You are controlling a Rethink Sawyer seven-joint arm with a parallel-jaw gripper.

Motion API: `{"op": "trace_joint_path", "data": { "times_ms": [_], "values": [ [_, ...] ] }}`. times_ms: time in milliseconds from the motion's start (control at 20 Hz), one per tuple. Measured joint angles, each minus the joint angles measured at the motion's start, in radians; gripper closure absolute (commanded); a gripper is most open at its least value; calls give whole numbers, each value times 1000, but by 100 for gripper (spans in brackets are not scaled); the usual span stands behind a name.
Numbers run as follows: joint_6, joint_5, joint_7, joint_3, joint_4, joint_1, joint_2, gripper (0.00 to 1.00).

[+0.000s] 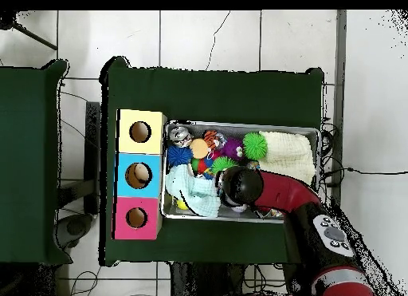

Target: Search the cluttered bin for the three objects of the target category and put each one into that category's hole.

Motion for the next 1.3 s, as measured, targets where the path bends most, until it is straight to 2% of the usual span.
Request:
{"op": "trace_joint_path", "data": {
  "times_ms": [650,1300],
  "values": [
    [-5,0,0,25,7,-28,1,0],
    [-26,0,0,54,13,-26,1,0]
  ]
}}
